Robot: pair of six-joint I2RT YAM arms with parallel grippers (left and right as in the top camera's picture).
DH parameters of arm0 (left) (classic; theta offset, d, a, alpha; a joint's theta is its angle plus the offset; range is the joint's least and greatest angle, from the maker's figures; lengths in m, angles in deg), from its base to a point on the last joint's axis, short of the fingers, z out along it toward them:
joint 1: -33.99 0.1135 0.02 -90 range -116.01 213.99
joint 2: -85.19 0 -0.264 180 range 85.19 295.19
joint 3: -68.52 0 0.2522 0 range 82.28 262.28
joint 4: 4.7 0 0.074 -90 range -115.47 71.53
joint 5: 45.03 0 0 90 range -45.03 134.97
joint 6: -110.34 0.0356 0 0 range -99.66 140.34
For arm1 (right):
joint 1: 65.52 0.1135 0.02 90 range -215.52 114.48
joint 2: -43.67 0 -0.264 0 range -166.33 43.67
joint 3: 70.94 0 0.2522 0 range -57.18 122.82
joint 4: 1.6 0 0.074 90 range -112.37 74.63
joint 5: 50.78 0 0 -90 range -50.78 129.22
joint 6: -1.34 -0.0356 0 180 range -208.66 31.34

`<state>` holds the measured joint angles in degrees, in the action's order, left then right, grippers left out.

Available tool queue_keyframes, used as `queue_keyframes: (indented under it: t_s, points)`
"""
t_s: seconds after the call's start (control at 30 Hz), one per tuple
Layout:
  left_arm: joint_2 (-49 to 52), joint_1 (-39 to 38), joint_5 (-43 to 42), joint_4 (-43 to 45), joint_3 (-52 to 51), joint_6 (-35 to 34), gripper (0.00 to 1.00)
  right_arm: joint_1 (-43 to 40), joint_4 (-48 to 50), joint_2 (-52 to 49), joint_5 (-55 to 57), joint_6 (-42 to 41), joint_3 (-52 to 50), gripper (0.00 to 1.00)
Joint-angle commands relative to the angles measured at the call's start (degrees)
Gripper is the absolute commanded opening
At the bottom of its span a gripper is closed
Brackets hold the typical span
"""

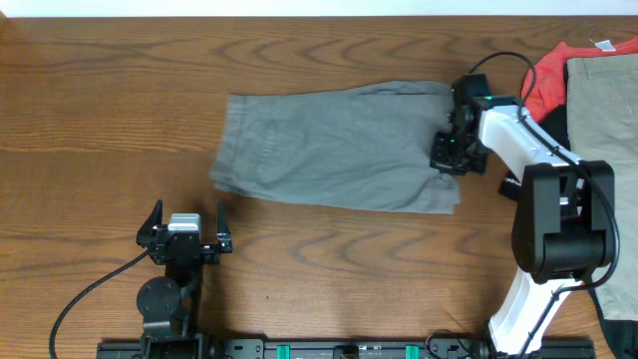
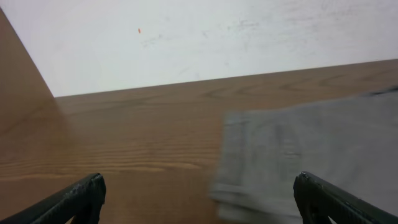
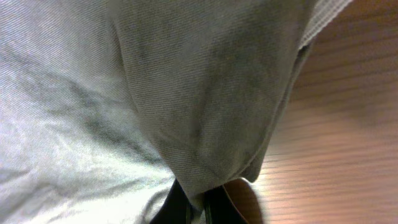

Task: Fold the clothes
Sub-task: 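Pull the shorts rightward with the right gripper to straighten them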

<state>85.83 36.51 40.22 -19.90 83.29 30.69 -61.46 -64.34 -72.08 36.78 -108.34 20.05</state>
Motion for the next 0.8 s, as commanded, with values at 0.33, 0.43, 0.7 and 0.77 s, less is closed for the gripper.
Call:
queue_keyframes:
  t_s: [0.33, 0.43, 0.7, 0.77]
  points:
    - [0.0, 0.2, -1.6, -2.1, -0.8, 0.1, 0.98, -4.9, -2.9, 0.4, 11.6, 6.7, 10.8, 0.22]
    - [0.0, 0.2, -1.6, -2.1, -0.8, 0.1, 0.98, -4.4, -5.6, 0.4, 10.0, 7.2, 15.2, 0.93]
    - [0.0, 0.2, -1.6, -2.1, -0.8, 0.1, 0.98, -1.8, -15.5, 0.4, 6.4, 6.9, 31.6, 0.99]
    - [0.0, 0.2, -1.6, -2.1, -0.8, 0.1, 0.98, -0.6, -16.3, 0.4, 0.8, 6.9, 34.2, 0.99]
